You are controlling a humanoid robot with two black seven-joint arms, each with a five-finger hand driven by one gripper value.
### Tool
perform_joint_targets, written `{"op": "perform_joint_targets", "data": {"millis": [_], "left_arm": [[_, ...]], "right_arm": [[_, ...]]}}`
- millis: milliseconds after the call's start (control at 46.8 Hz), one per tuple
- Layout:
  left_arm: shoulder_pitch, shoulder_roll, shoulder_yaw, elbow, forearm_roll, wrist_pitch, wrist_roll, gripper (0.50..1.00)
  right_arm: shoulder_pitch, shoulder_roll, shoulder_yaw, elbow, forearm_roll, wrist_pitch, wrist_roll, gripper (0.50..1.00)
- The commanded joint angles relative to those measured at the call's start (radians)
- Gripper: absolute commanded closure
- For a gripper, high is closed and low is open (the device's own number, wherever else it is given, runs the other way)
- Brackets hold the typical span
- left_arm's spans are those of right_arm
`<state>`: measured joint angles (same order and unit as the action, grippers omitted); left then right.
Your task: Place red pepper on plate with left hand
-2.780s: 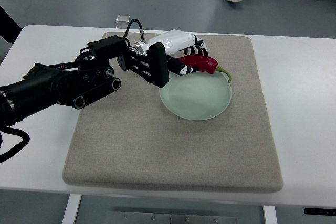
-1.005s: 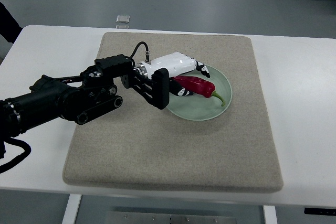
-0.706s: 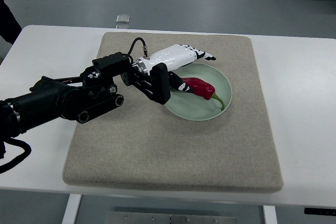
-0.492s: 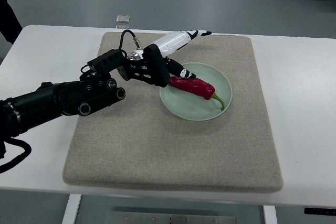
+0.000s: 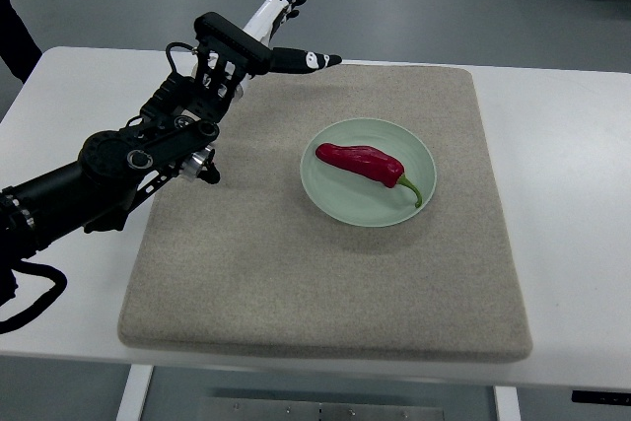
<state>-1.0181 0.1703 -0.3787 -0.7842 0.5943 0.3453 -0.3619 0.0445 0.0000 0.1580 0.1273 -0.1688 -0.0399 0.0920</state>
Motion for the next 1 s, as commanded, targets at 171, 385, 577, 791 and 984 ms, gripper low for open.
{"op": "perform_joint_targets", "data": {"millis": [171,385,577,791,984], "left_arm": [[0.065,0.006,-0.166,0.0,-0.218,-0.005,0.0,0.506],[0.148,0.006,-0.324,-0.001,-0.225,-0.019,0.0,0.506],[0.196,0.005,-0.45,-0.003,-0.226,-0.045,0.0,0.506],[0.28,0.002,-0.557,-0.007,-0.275,-0.127,-0.002,0.504],[0.323,-0.005,-0.595,-0.007,-0.353,-0.18,-0.058,0.501]], "right_arm": [[0.0,0.0,0.0,0.0,0.0,0.0,0.0,0.568],[0.0,0.0,0.0,0.0,0.0,0.0,0.0,0.568],[0.0,0.0,0.0,0.0,0.0,0.0,0.0,0.568],[0.0,0.0,0.0,0.0,0.0,0.0,0.0,0.568],[0.0,0.0,0.0,0.0,0.0,0.0,0.0,0.568]]}}
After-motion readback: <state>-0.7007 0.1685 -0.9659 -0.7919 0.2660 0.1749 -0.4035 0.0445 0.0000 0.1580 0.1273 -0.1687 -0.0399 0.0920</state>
